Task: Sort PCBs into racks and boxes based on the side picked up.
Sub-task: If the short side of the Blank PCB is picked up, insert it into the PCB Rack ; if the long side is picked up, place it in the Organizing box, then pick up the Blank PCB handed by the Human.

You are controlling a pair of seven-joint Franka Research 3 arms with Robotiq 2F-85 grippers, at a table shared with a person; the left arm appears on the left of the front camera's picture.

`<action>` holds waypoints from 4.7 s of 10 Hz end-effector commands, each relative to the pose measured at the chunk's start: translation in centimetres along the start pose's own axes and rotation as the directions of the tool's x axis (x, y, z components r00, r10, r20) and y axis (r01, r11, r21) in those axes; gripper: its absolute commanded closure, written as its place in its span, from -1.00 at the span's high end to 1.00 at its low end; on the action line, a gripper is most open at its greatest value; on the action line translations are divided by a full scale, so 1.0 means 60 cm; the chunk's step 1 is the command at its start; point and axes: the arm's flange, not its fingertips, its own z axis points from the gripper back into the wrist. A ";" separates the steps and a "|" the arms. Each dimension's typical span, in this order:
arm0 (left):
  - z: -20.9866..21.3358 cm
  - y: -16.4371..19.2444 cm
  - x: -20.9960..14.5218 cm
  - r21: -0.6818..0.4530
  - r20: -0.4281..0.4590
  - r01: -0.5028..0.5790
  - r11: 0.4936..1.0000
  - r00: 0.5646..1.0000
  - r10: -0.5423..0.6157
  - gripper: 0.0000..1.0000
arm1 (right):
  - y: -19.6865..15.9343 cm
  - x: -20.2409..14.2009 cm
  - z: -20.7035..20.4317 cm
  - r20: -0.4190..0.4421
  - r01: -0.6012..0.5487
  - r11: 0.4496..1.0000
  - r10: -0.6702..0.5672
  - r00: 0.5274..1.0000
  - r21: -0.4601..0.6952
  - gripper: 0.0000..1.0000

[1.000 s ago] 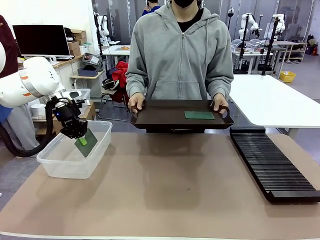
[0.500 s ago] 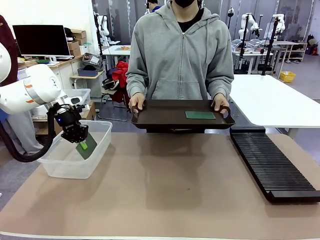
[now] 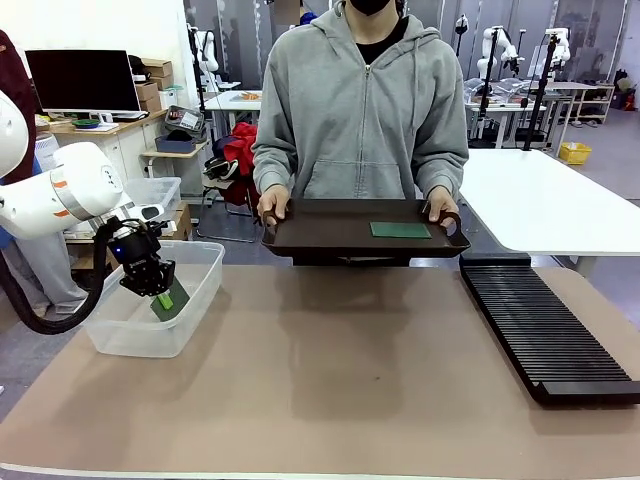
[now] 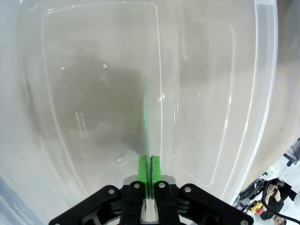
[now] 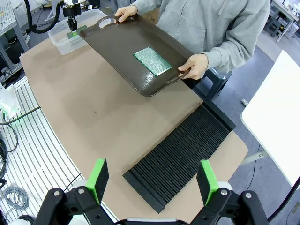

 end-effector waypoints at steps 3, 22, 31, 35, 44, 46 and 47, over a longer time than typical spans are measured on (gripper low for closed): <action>0.026 0.001 0.002 0.006 0.031 -0.041 0.999 0.999 0.041 -0.48 | -0.001 -0.002 -0.002 -0.005 0.002 1.000 -0.001 1.000 0.006 1.00; 0.091 -0.034 0.002 0.064 0.095 0.033 0.997 0.995 -0.039 1.00 | -0.001 -0.002 -0.002 -0.005 0.002 1.000 -0.001 1.000 0.006 1.00; 0.347 -0.078 -0.083 -0.067 0.102 0.584 0.809 0.810 -0.577 1.00 | -0.001 -0.002 -0.002 -0.005 0.002 1.000 -0.001 1.000 0.006 1.00; 0.483 -0.106 -0.138 0.020 0.207 0.783 0.622 0.606 -0.768 1.00 | -0.001 -0.002 -0.002 -0.005 0.002 1.000 -0.001 1.000 0.006 1.00; 0.470 -0.114 -0.221 0.139 0.550 0.917 0.375 0.243 -0.799 1.00 | -0.001 -0.002 -0.002 -0.005 0.002 1.000 -0.001 1.000 0.006 1.00; 0.484 -0.108 -0.213 0.110 0.527 0.904 0.413 0.299 -0.795 1.00 | -0.001 -0.002 -0.002 -0.005 0.002 1.000 -0.001 1.000 0.006 1.00; 0.484 -0.108 -0.213 0.110 0.527 0.904 0.413 0.299 -0.795 1.00 | -0.001 -0.002 -0.002 -0.005 0.002 1.000 -0.001 1.000 0.006 1.00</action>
